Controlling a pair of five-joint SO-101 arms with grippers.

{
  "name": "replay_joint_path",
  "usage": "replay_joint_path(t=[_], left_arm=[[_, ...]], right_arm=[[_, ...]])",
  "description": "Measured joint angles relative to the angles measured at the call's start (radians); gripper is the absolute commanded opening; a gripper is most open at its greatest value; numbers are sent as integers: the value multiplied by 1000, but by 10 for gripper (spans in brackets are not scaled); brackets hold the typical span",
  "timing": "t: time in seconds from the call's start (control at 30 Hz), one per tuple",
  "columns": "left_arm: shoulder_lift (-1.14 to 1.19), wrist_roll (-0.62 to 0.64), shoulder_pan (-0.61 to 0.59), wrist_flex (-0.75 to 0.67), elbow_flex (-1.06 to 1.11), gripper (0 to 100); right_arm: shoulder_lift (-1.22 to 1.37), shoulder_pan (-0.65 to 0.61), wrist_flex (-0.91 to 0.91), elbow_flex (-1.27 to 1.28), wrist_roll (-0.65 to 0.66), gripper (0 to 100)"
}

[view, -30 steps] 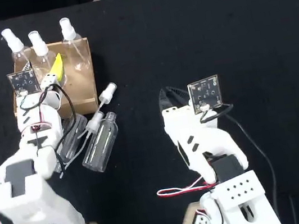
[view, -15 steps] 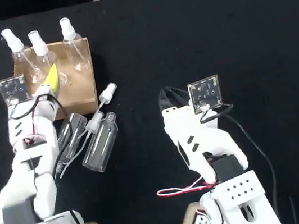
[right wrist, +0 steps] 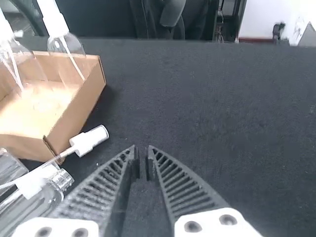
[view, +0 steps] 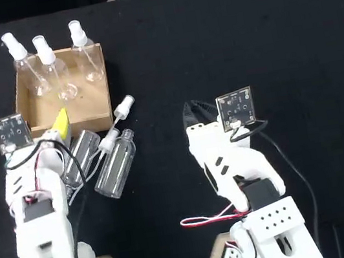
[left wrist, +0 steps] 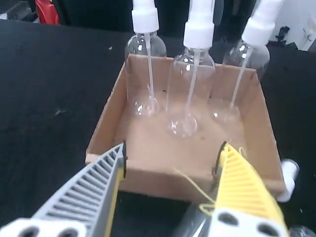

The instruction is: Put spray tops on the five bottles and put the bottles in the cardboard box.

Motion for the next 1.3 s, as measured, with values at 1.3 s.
replay_joint_path(t=[1.3], left_arm=[[-756,0,-192,779,262,289]], right_arm=[[0,0,0,26,0,34]])
